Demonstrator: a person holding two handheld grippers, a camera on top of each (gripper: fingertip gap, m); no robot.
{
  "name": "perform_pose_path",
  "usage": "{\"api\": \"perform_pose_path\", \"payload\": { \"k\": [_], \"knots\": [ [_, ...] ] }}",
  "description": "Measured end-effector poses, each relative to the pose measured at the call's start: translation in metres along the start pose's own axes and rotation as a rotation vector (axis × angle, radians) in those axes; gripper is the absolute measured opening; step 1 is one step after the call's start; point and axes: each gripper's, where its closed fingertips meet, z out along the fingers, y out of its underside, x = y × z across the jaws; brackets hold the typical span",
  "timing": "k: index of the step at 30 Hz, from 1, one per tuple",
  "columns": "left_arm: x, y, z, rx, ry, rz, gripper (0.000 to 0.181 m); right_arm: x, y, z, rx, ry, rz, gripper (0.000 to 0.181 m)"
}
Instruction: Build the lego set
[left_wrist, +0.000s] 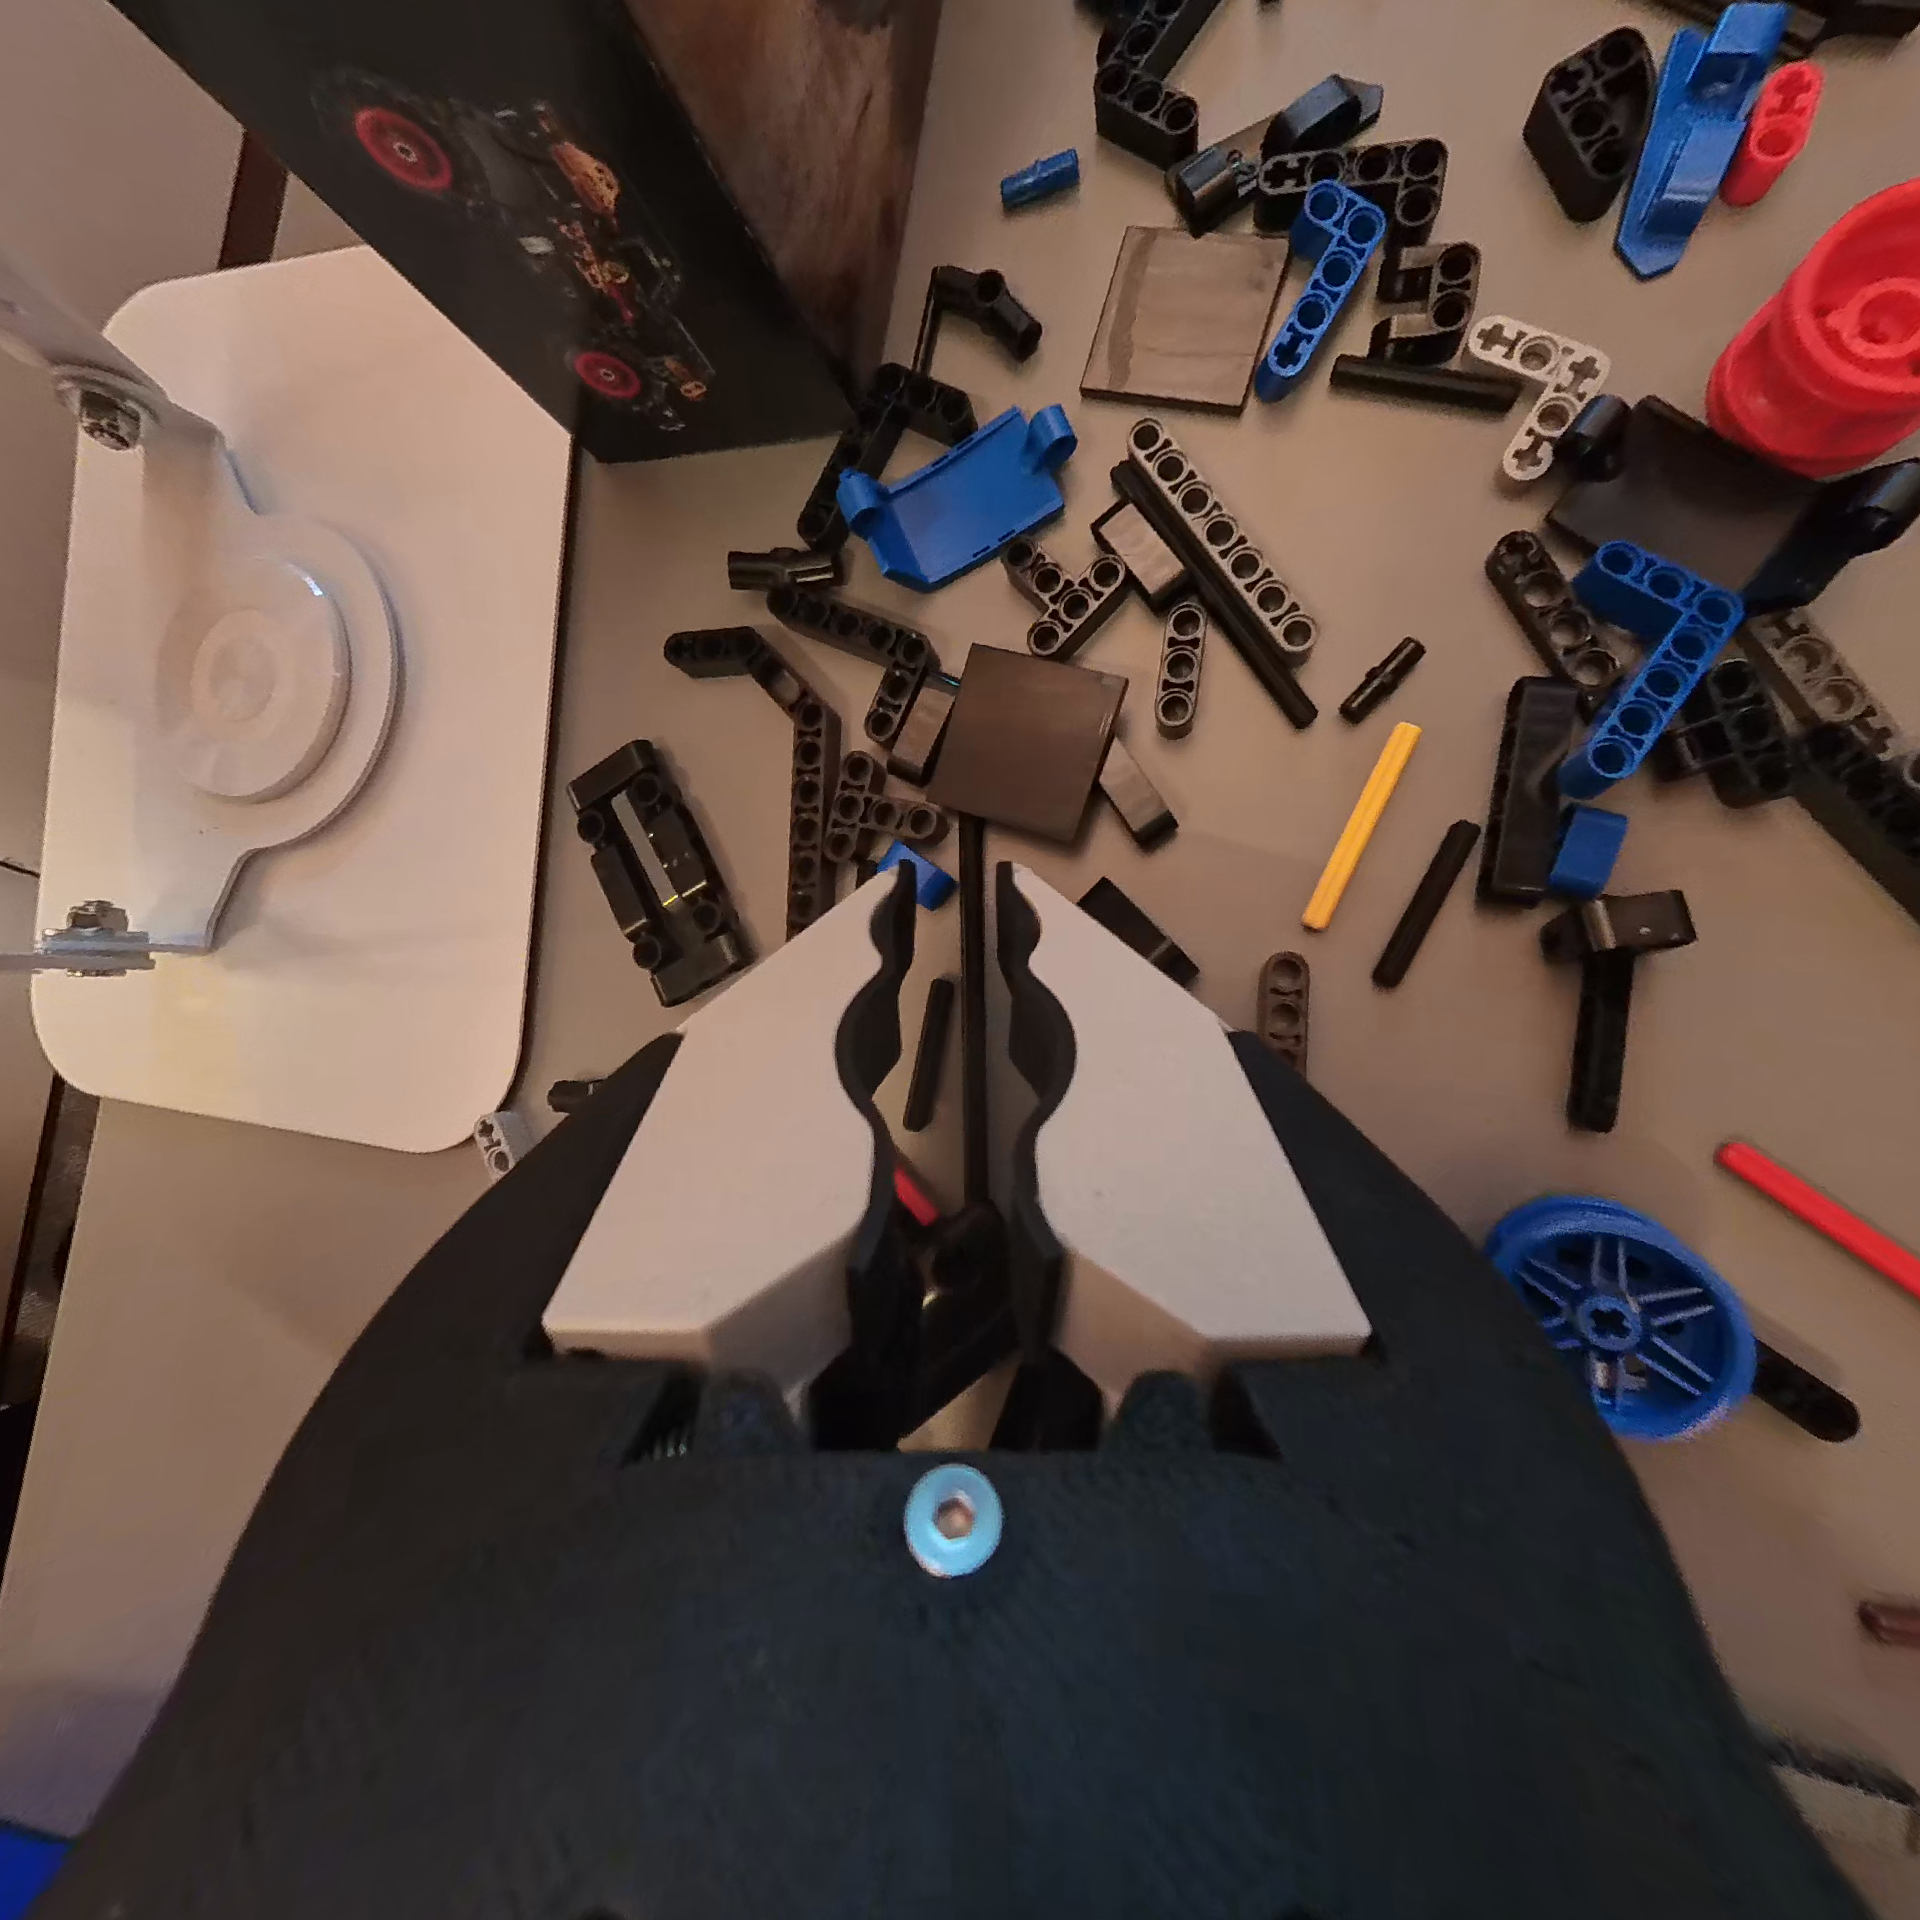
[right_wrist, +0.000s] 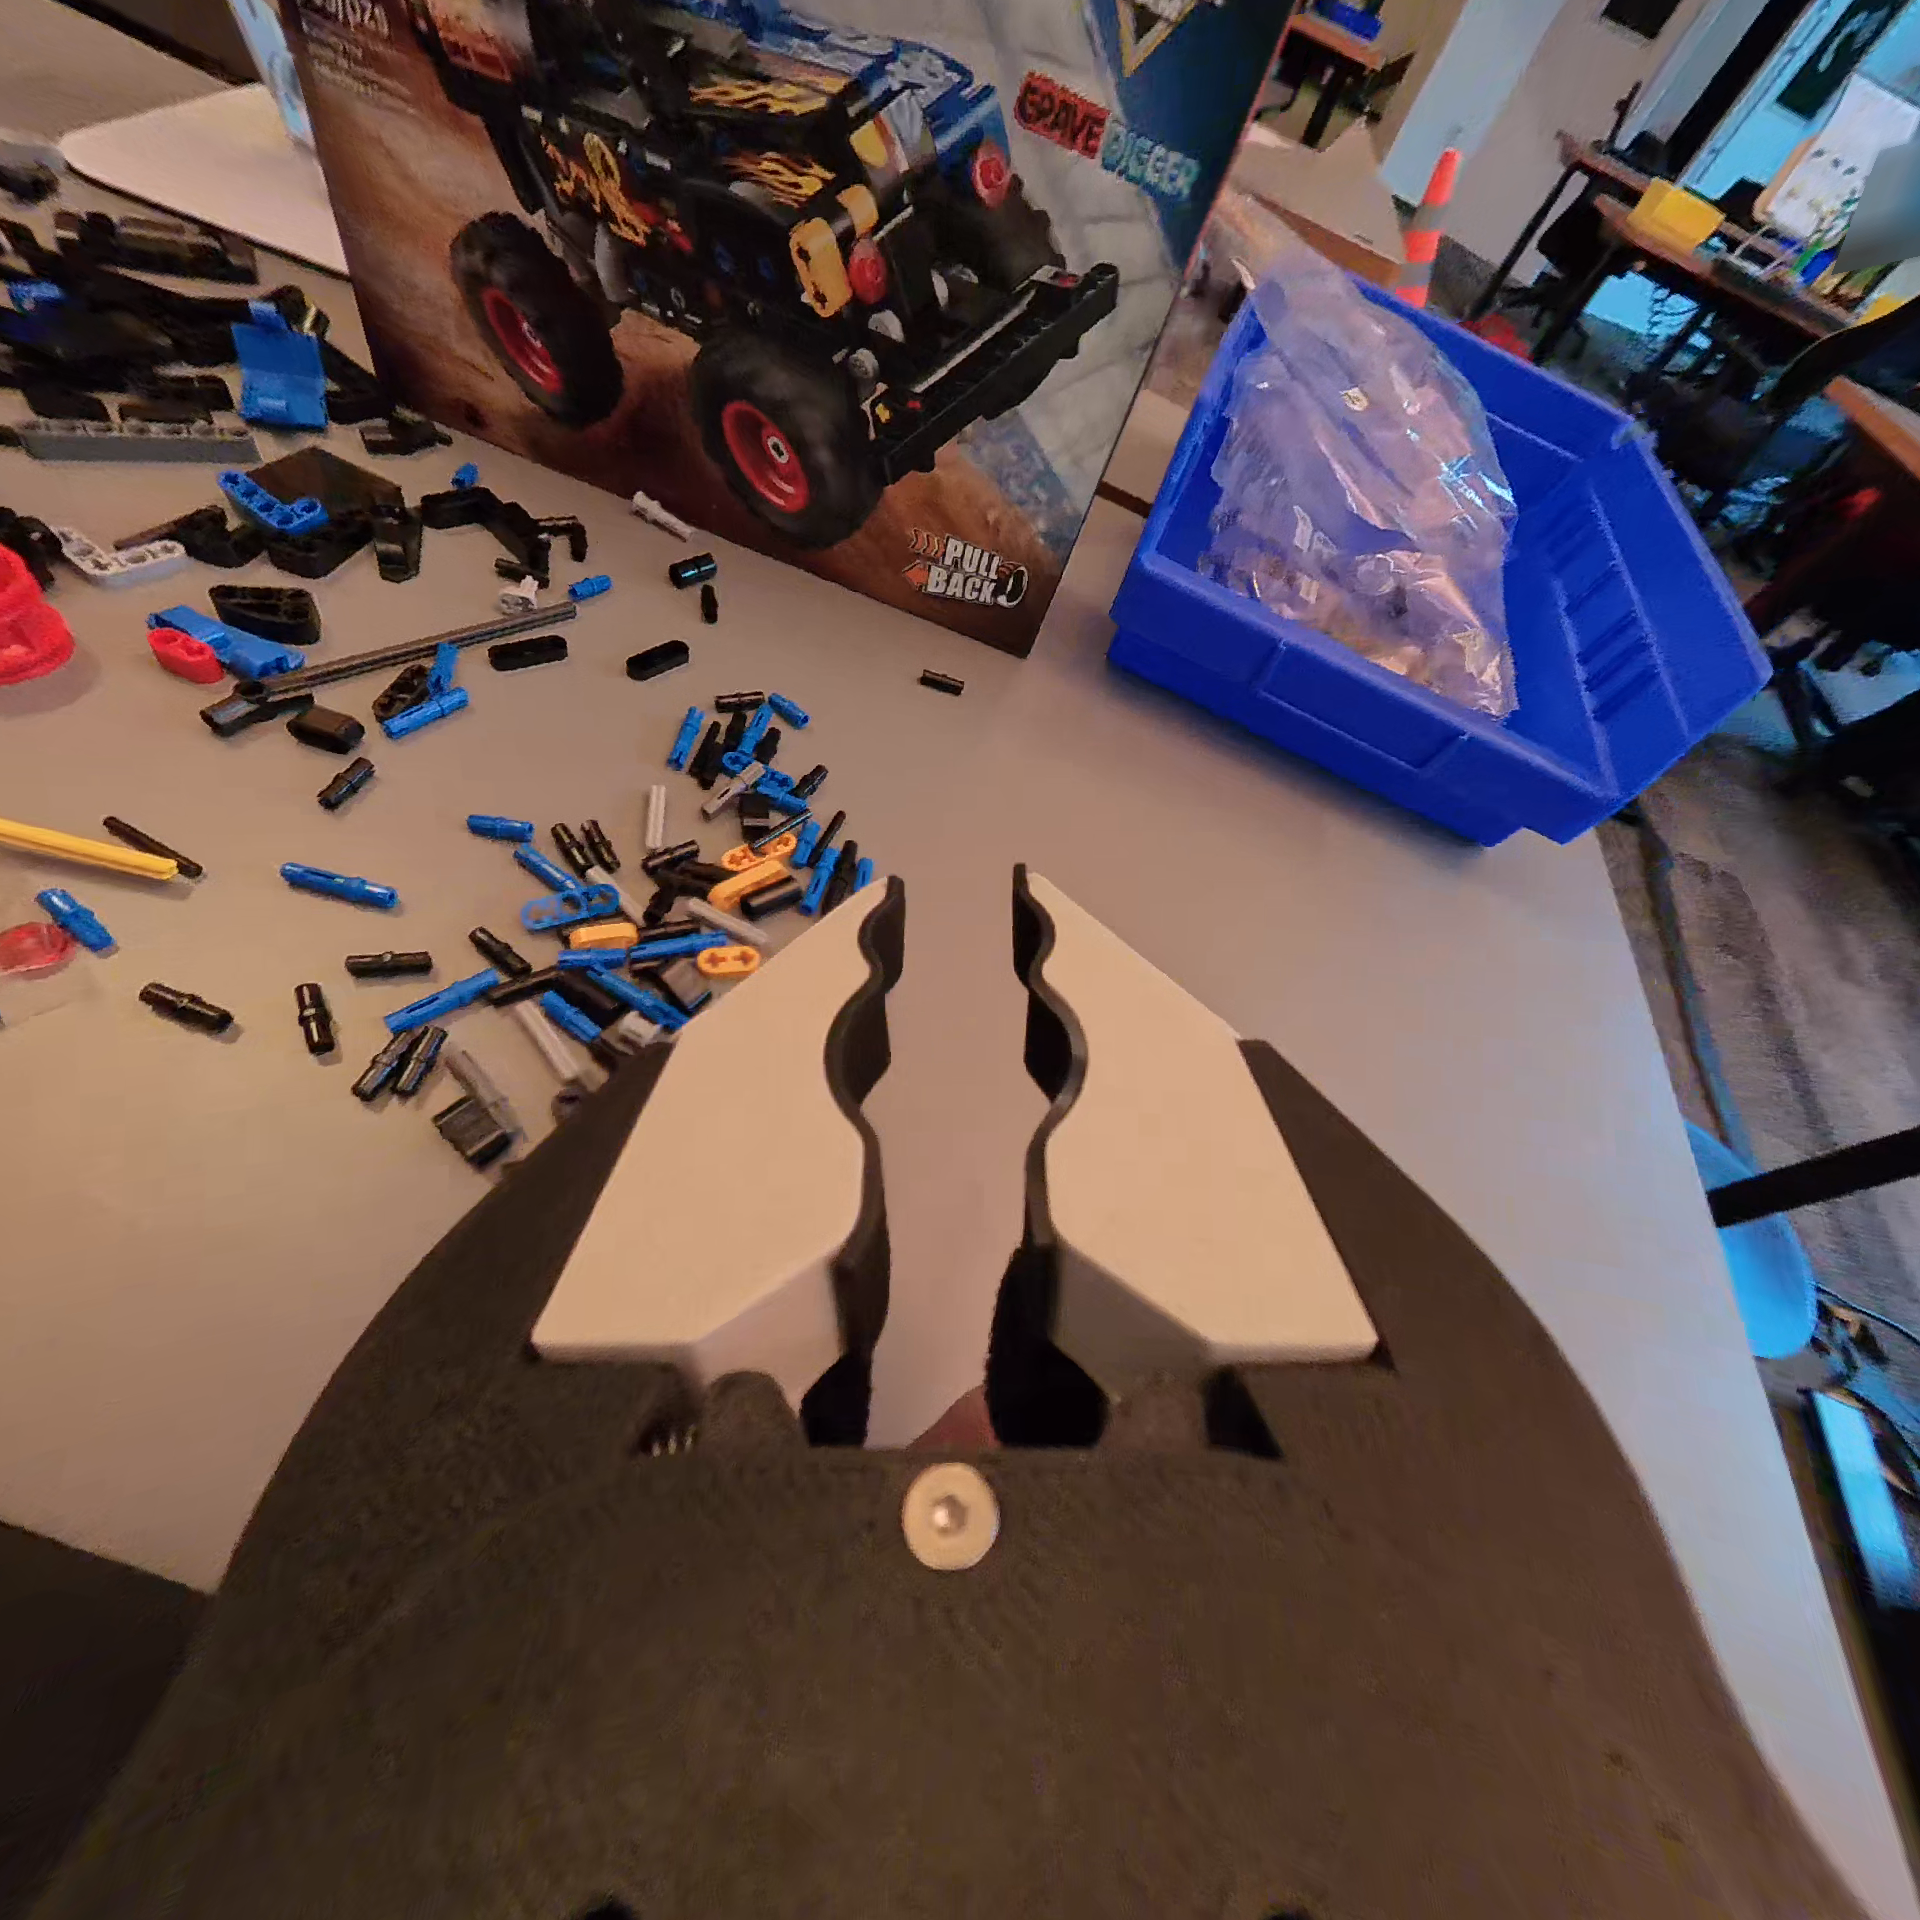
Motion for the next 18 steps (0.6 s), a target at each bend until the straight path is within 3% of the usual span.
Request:
{"api": "perform_pose_path", "payload": {
  "k": [7, 13, 18],
  "knots": [
    [0.000, 0.000, 0.005, -0.002, 0.004, -0.003, 0.013, 0.028, -0.017, 0.016, 0.019, -0.085, 0.021, 0.008],
    [0.001, 0.001, 0.008, -0.003, 0.006, -0.003, 0.013, 0.064, -0.022, 0.045, 0.080, -0.062, 0.119, 0.009],
    [-0.001, 0.000, 0.009, 0.003, 0.002, -0.003, 0.013, 0.049, -0.005, 0.058, 0.041, -0.119, 0.059, 0.009]
  ]
}}
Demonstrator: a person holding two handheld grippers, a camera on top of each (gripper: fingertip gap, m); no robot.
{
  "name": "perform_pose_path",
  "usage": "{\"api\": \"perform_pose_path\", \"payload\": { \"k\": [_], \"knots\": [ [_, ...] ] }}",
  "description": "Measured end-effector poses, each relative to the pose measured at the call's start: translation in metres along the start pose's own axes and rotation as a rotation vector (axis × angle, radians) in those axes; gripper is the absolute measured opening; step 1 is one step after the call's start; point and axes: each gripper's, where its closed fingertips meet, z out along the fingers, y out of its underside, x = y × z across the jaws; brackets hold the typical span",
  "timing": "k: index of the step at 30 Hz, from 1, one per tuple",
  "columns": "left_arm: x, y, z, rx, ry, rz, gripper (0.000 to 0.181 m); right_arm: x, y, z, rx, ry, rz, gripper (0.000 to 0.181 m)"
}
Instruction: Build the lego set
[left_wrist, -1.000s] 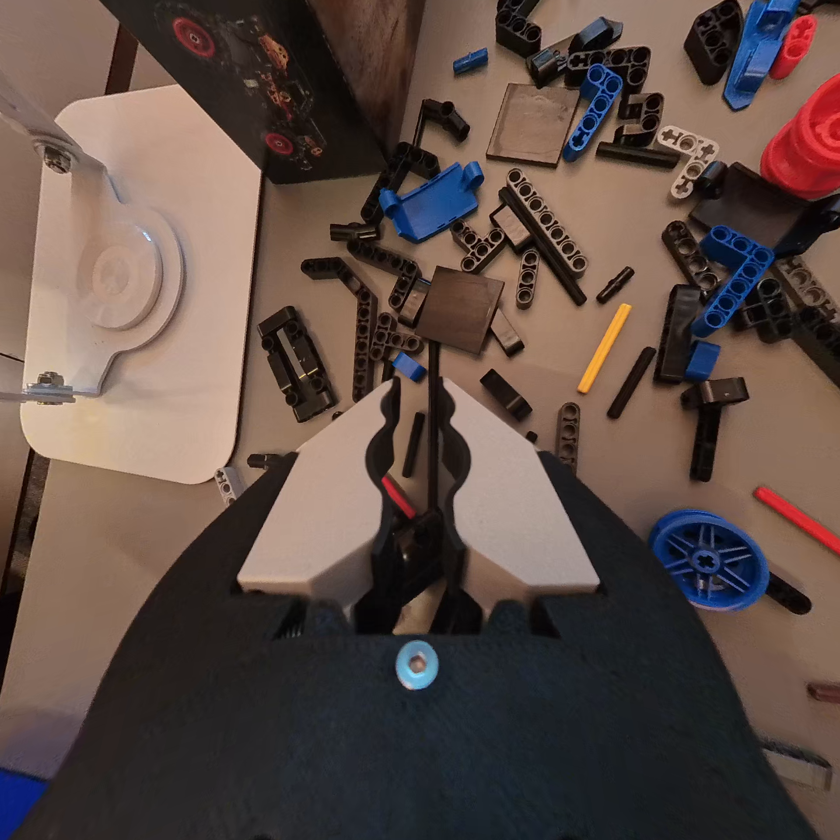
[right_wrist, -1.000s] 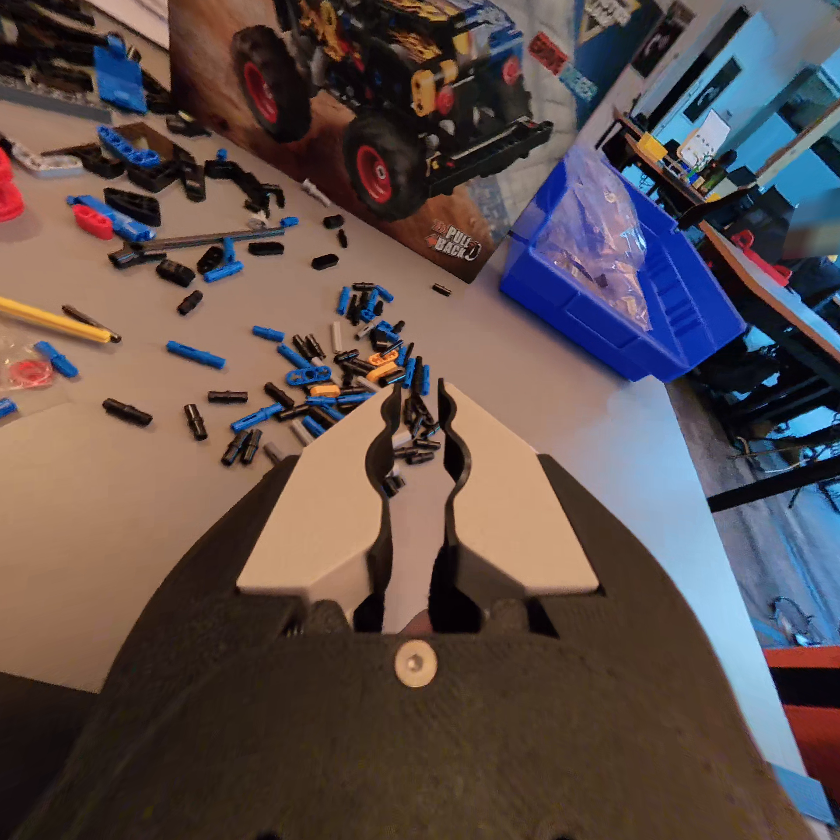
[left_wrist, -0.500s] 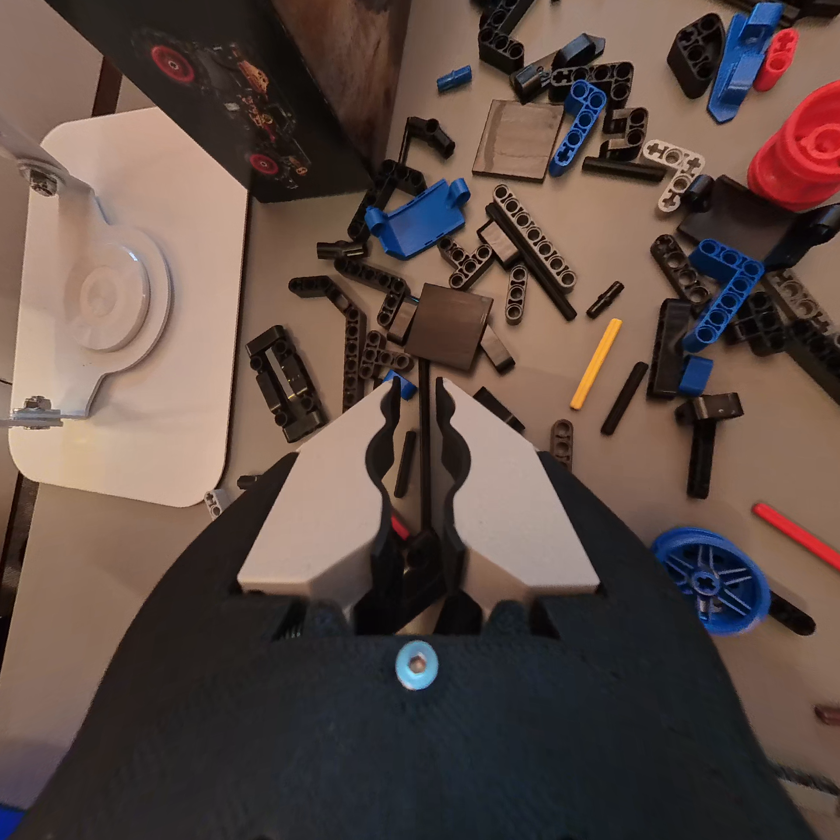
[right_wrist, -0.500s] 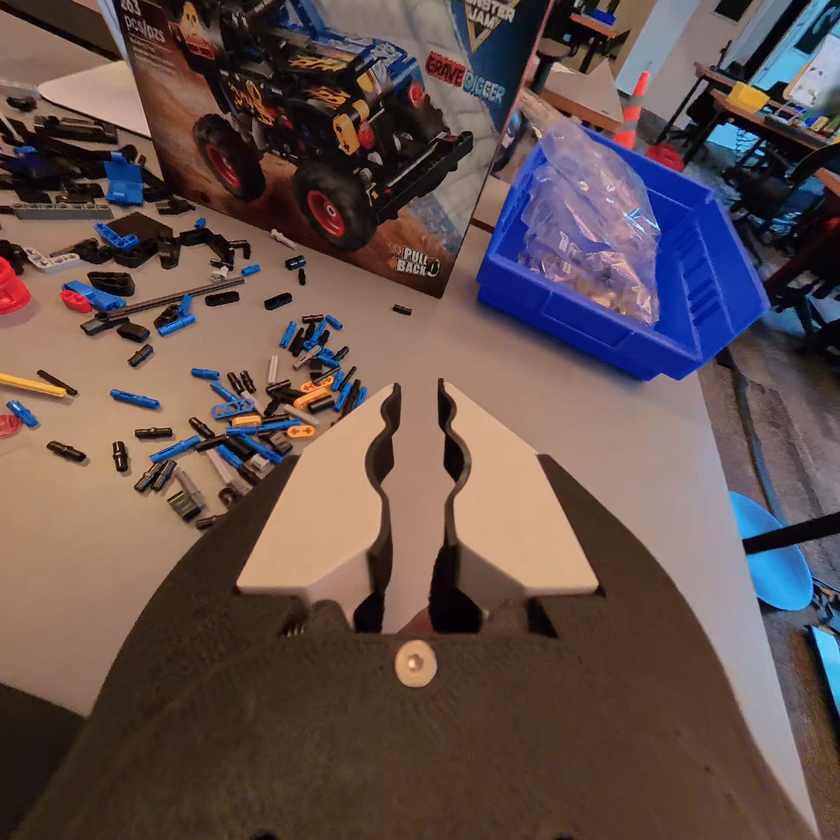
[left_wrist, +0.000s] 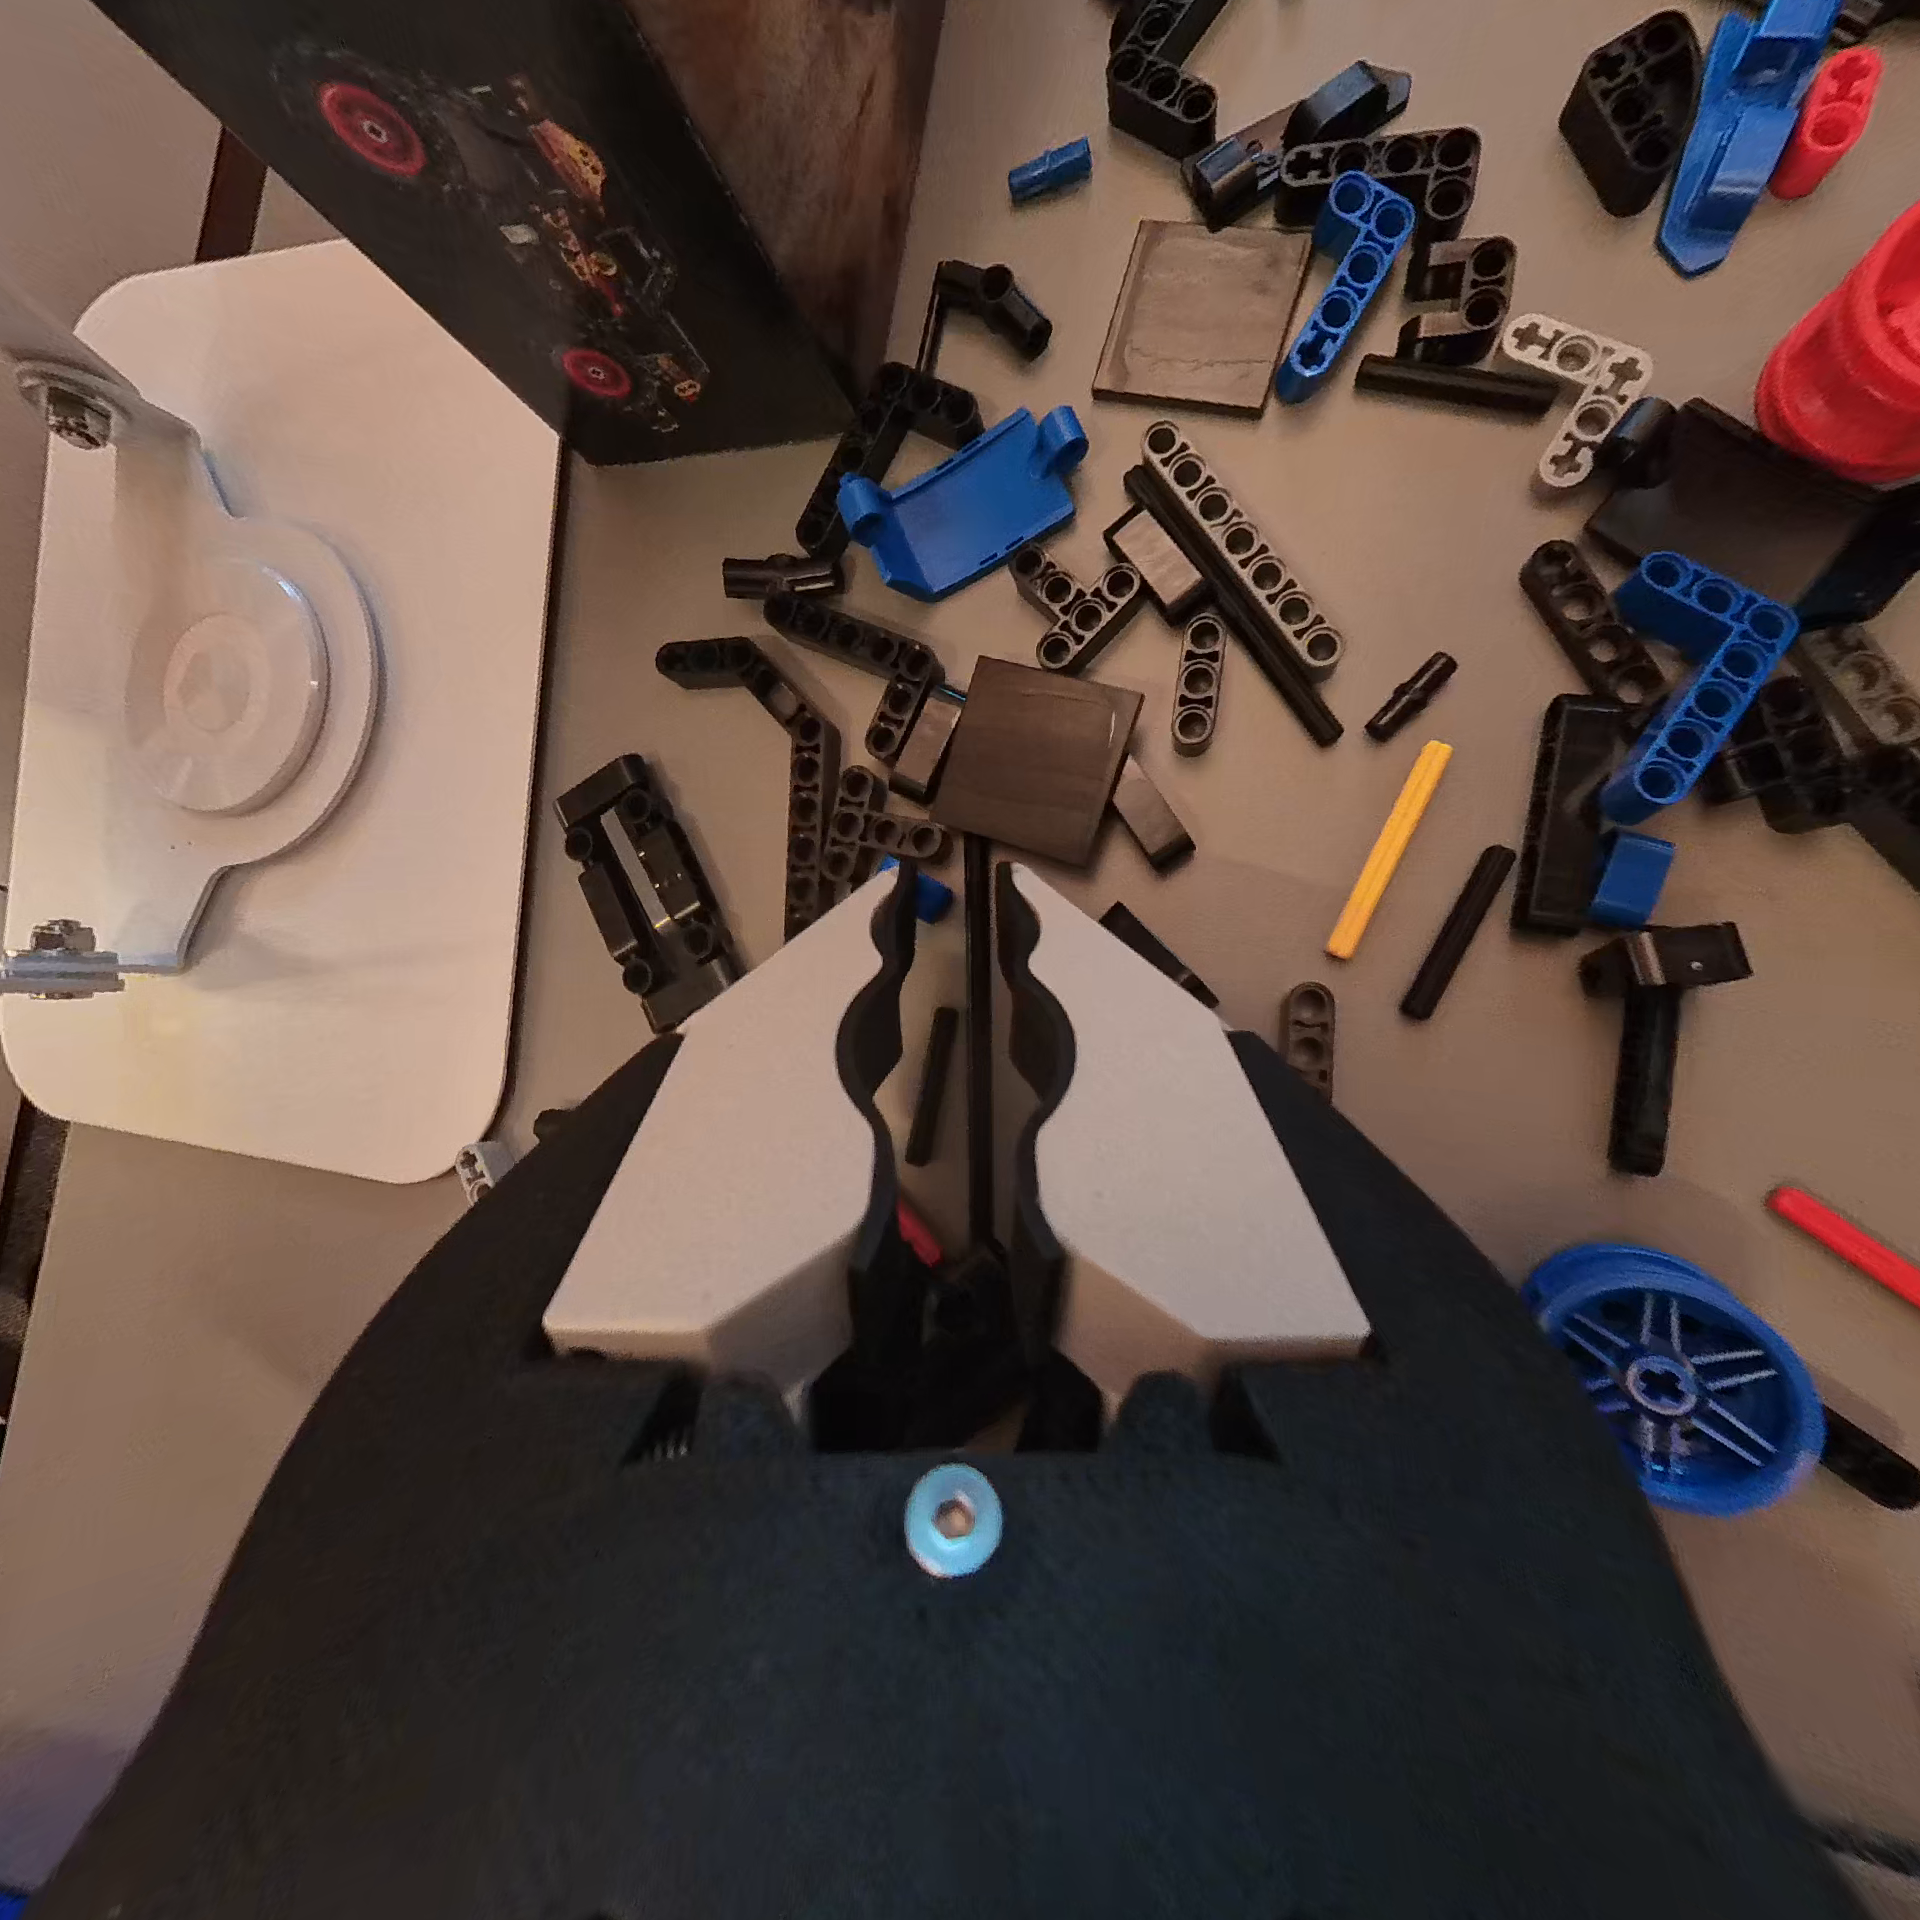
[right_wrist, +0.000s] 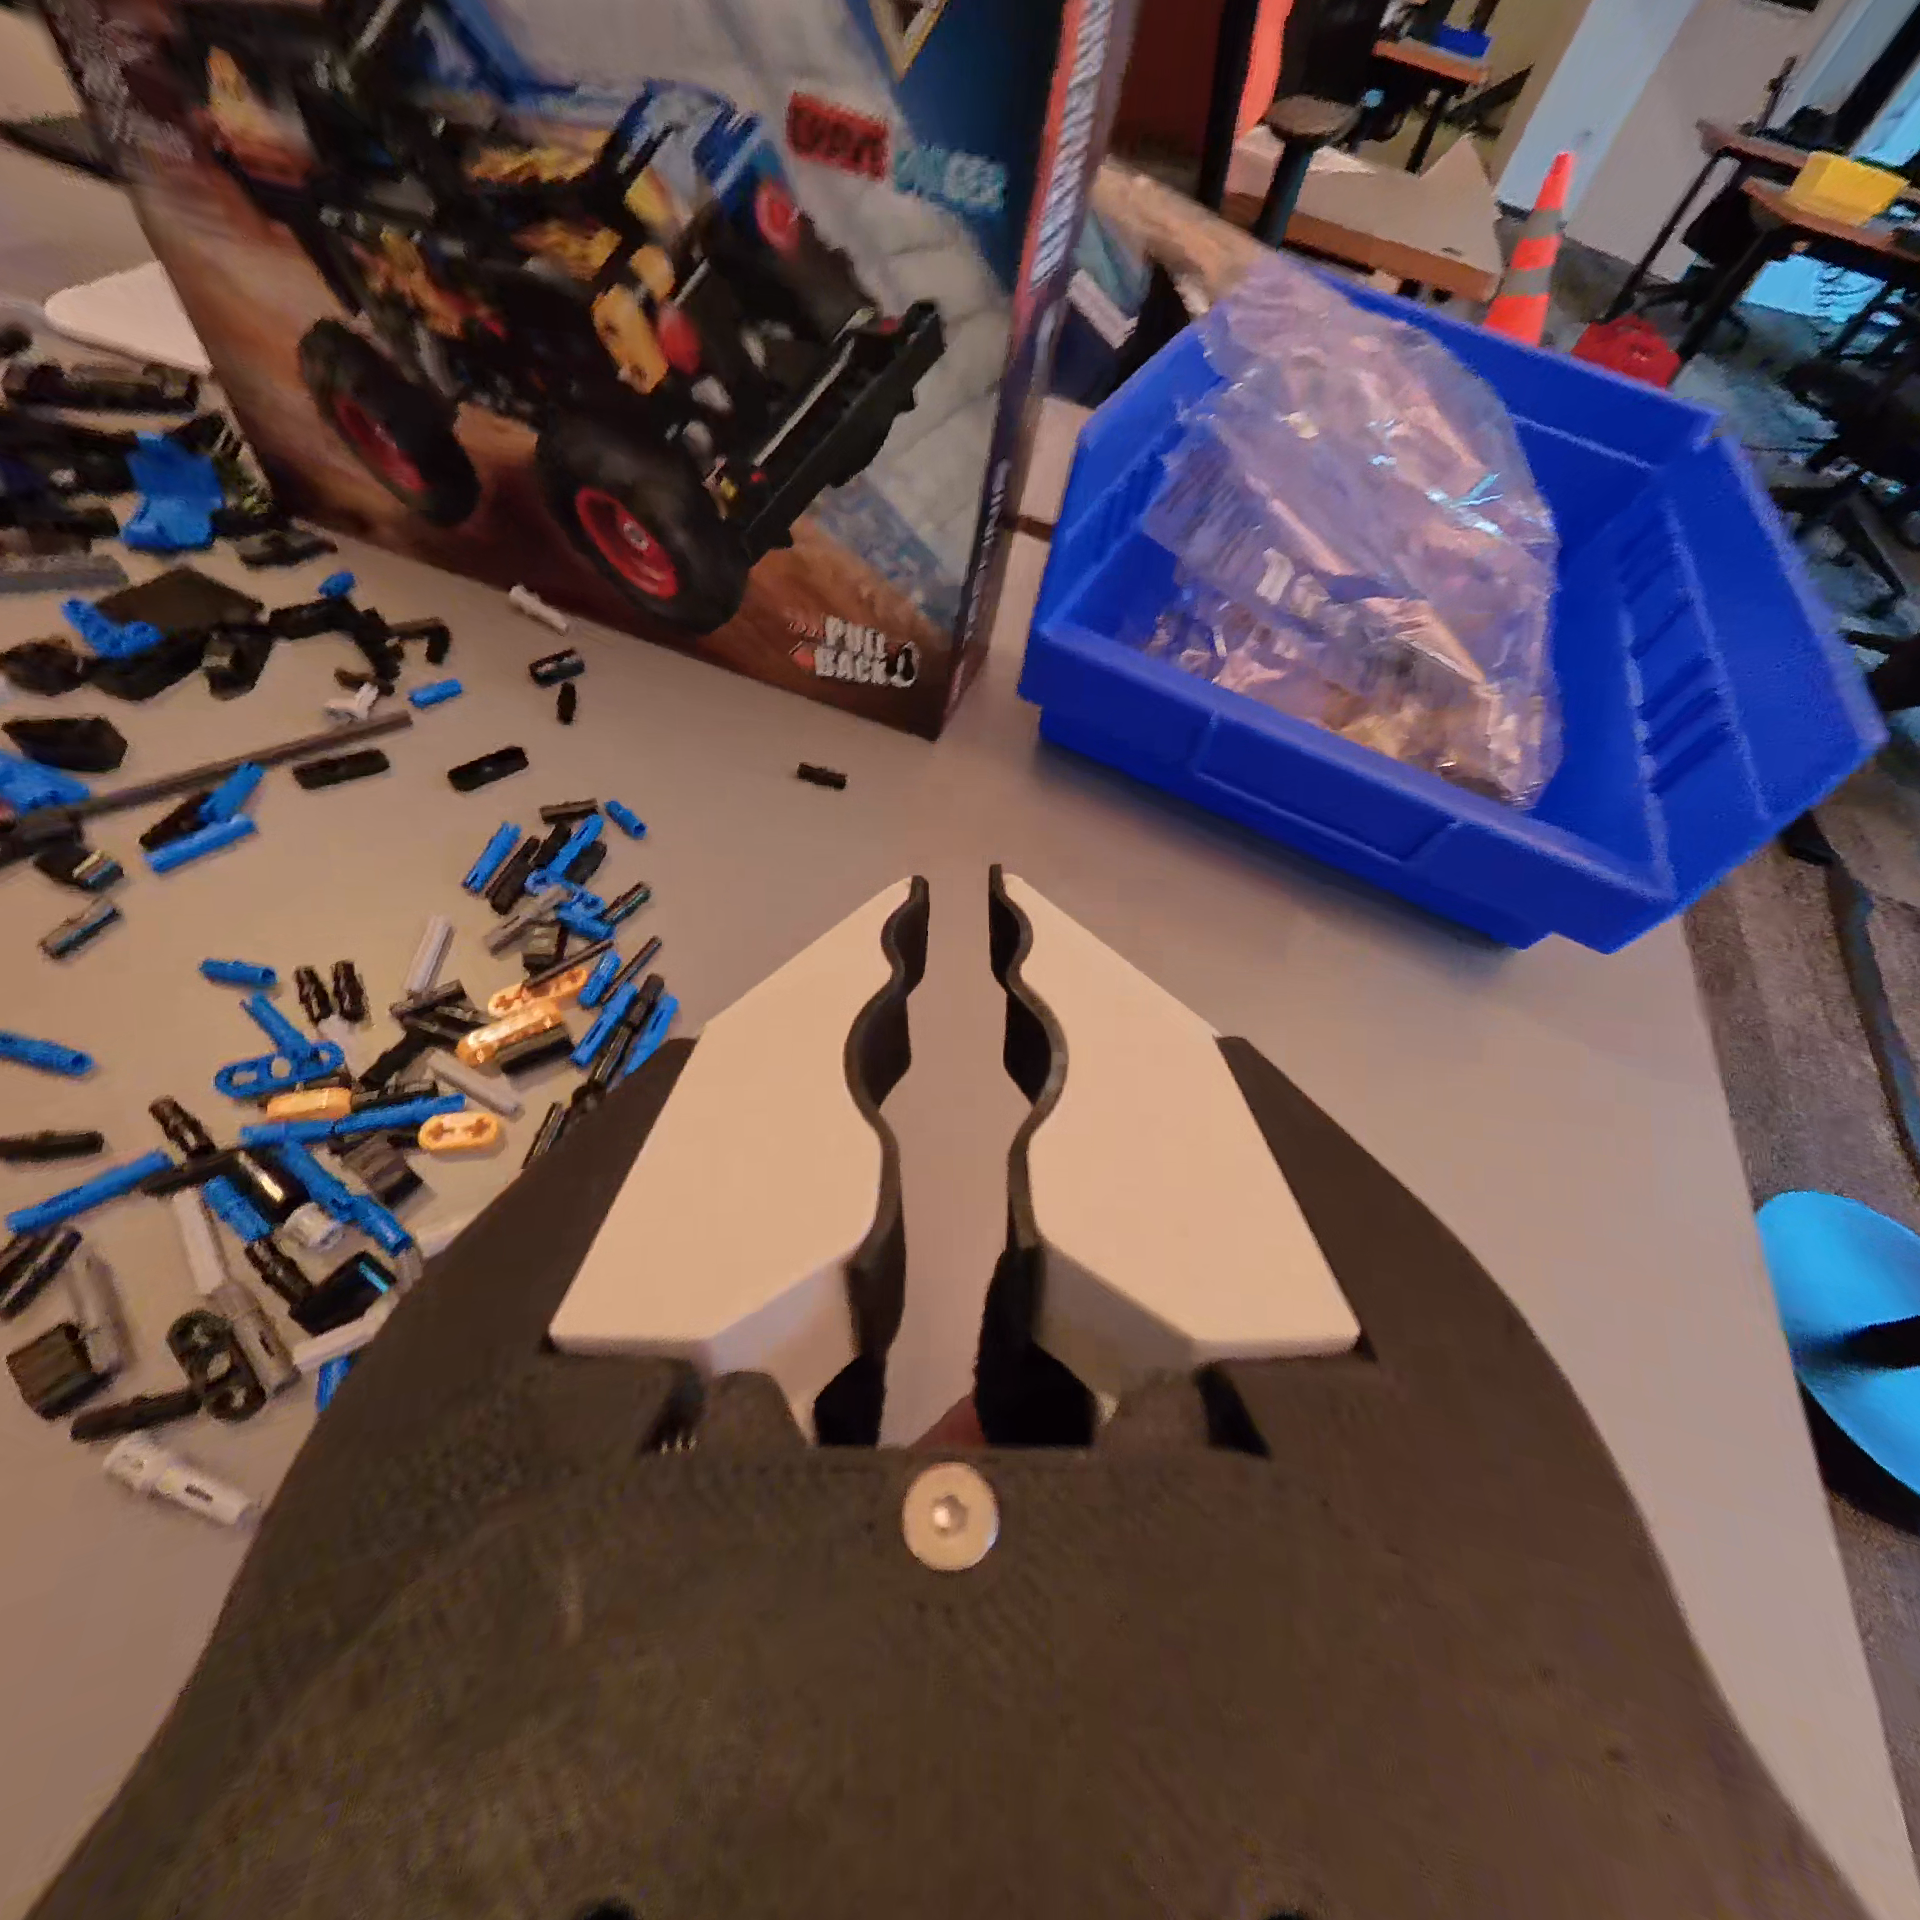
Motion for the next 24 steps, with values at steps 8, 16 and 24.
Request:
{"api": "perform_pose_path", "payload": {
  "k": [8, 16, 24],
  "knots": [
    [-0.002, 0.003, -0.002, -0.001, -0.008, -0.004, 0.013, -0.039, 0.000, -0.002, 0.025, -0.192, -0.091, 0.004],
    [-0.002, 0.003, -0.001, -0.003, -0.010, -0.001, 0.014, -0.092, 0.018, -0.014, -0.038, -0.455, -0.213, 0.004],
    [-0.002, 0.004, -0.001, -0.011, -0.012, 0.000, 0.014, -0.122, 0.041, -0.022, -0.144, -0.614, -0.259, 0.013]
  ]
}}
